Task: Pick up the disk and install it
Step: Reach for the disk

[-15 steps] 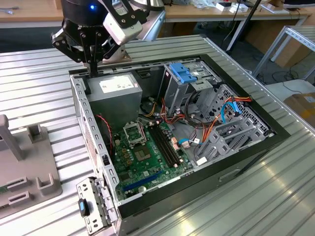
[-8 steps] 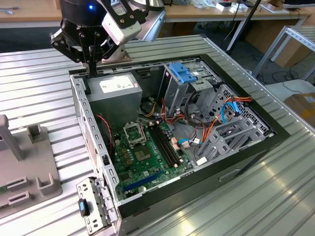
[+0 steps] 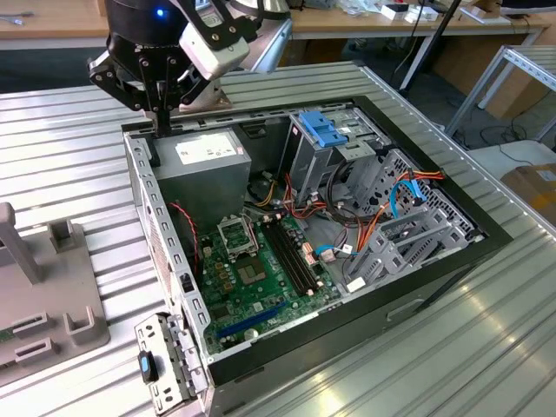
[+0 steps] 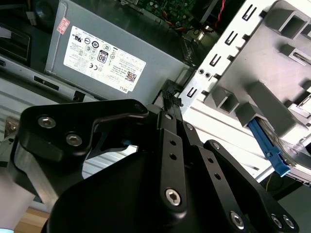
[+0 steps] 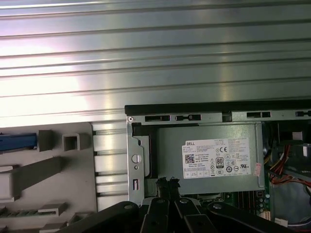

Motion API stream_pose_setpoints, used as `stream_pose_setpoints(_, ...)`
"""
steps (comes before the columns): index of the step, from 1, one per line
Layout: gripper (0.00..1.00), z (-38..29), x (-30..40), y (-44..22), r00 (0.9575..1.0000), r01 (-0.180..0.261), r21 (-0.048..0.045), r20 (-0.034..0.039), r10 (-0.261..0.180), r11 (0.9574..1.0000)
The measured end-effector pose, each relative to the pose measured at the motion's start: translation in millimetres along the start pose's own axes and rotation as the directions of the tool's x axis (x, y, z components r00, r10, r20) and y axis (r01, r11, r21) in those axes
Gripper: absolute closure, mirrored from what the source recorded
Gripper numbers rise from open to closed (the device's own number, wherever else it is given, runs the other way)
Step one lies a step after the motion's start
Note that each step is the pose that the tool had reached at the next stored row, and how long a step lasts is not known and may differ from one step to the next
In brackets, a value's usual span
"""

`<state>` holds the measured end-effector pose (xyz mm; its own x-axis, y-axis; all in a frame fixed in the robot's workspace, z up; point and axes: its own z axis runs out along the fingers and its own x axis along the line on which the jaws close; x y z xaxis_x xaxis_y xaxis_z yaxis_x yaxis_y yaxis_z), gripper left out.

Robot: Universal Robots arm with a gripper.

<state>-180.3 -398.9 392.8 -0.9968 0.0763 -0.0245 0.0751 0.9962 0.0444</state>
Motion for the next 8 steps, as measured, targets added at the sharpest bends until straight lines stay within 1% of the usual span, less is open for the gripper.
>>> stream_pose_setpoints(1, 0.89, -0.1, 3.4, -0.3, 1.0000, 0.000, 0.0001, -0.0001, 0.000, 1.0000)
stream_pose_setpoints(5, 0.89, -0.4, 12.4, -0.9, 1.0000, 0.000, 0.0000, -0.0001, 0.000, 1.0000)
stream_pose_setpoints(6, 0.89, -0.4, 17.1, -1.3, 1.0000, 0.000, 0.0000, 0.0000, 0.000, 1.0000)
stream_pose_setpoints(8, 0.89, -0.8, 29.2, -2.2, 1.0000, 0.000, 0.0000, -0.0001, 0.000, 1.0000)
